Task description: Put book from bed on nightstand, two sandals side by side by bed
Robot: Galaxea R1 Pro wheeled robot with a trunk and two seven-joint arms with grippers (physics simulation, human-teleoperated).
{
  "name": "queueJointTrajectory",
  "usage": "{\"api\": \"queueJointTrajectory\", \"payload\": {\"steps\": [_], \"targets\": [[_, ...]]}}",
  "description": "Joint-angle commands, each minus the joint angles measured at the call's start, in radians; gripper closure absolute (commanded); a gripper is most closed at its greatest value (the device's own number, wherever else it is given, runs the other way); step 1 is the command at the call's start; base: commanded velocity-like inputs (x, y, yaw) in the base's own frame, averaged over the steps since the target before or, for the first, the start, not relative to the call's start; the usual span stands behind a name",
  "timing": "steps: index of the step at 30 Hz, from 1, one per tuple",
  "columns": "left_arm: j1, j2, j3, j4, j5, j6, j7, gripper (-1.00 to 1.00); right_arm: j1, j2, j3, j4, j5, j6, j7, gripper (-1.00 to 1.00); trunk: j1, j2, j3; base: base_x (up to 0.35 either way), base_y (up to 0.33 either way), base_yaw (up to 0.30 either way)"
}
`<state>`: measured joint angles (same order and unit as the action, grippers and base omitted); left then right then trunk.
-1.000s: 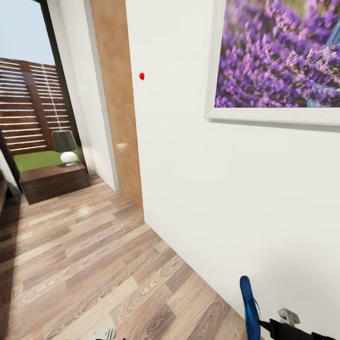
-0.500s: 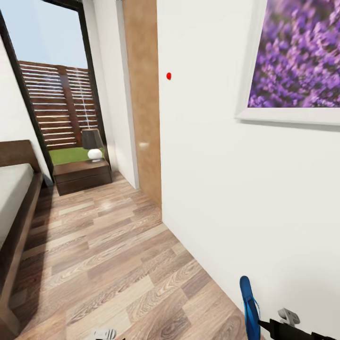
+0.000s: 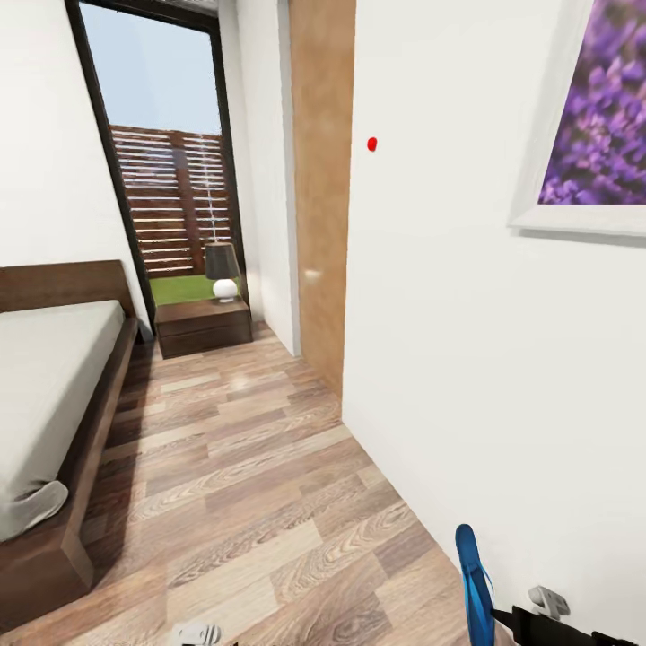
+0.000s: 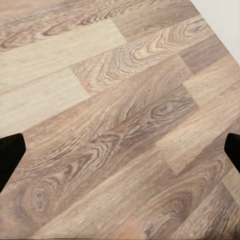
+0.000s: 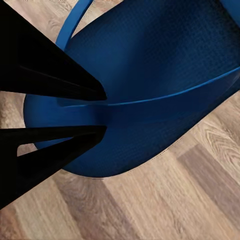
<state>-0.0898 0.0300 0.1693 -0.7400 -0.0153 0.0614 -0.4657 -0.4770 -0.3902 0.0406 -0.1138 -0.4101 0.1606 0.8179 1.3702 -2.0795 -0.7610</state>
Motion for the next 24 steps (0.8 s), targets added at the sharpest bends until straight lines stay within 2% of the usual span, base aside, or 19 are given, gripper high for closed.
{"api": "queueJointTrajectory", "payload": {"steps": [1,18,24], "targets": [[-0.001,-0.001,0.004,-0.001,-0.002,0.006,-0.007,-1.0,0.0,-0.001,0.002,-0.001,-0.012,0.01,0.001,1.0,0.0,0.0,-0.001,0.0,0.0,0.291],[-0.001,-0.001,0.005,-0.001,-0.002,0.008,-0.008,-1.0,0.0,0.0,0.002,-0.001,-0.012,0.01,0.002,1.0,0.0,0.0,-0.001,0.008,0.0,0.291],[-0.001,-0.001,0.005,-0.001,-0.002,0.008,-0.007,-1.0,0.0,-0.001,0.002,-0.001,-0.012,0.01,0.004,1.0,0.0,0.0,-0.001,0.183,0.0,0.095]]}}
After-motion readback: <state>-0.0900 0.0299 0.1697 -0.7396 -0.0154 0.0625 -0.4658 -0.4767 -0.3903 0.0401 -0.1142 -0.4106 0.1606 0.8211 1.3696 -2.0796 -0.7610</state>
